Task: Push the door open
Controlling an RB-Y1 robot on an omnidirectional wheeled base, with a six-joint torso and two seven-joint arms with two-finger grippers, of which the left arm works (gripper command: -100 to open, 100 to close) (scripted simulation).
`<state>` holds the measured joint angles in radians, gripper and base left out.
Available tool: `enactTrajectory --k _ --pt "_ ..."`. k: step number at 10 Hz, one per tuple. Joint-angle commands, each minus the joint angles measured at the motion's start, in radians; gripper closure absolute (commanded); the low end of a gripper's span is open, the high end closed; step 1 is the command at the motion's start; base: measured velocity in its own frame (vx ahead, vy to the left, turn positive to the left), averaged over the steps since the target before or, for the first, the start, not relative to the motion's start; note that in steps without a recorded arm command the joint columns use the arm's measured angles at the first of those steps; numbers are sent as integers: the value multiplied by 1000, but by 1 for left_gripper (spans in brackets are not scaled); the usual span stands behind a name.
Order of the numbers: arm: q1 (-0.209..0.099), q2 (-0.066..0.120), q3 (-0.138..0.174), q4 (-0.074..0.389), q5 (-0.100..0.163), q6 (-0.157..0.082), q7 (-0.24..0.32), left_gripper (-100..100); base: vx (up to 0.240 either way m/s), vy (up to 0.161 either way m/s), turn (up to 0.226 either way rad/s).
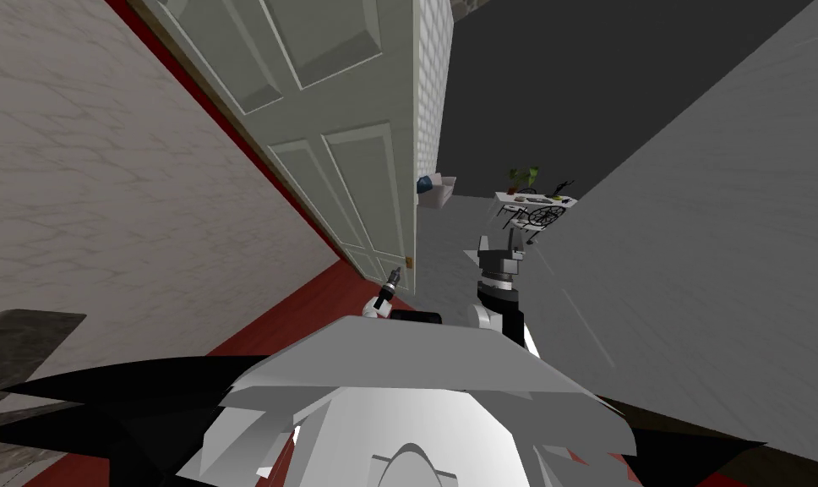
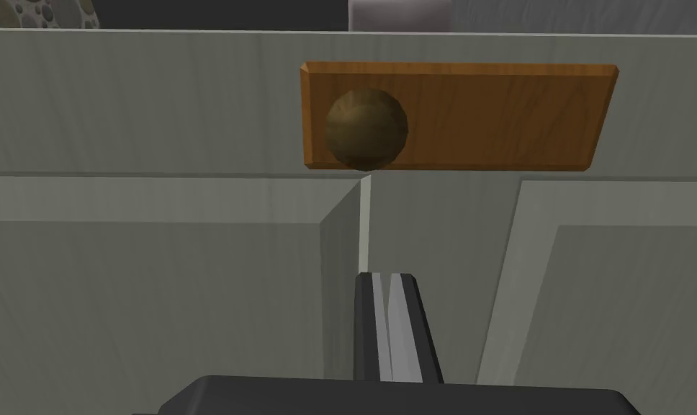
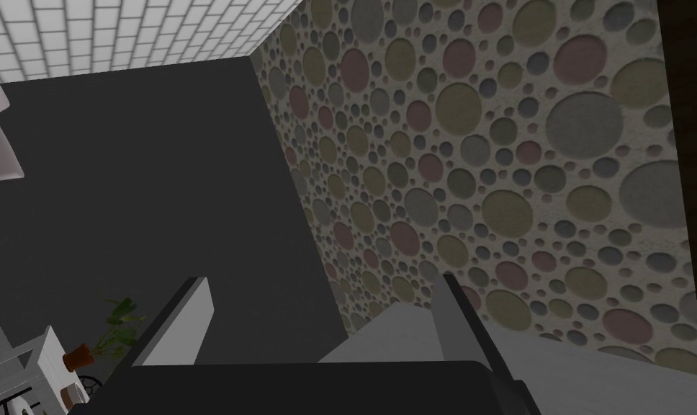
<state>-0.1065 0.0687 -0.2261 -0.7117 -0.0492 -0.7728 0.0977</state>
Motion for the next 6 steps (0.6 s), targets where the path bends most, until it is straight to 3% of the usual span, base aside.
enactTrajectory --k 1,4,6 --pt "3 -4 -1 -5 1 1 2 -100 -215 -22 46" --pt "5 -11 -1 -7 3 1 3 -100 -180 -18 28" --pt "5 -5 3 -3 4 -4 -2 -100 114 -48 -24"
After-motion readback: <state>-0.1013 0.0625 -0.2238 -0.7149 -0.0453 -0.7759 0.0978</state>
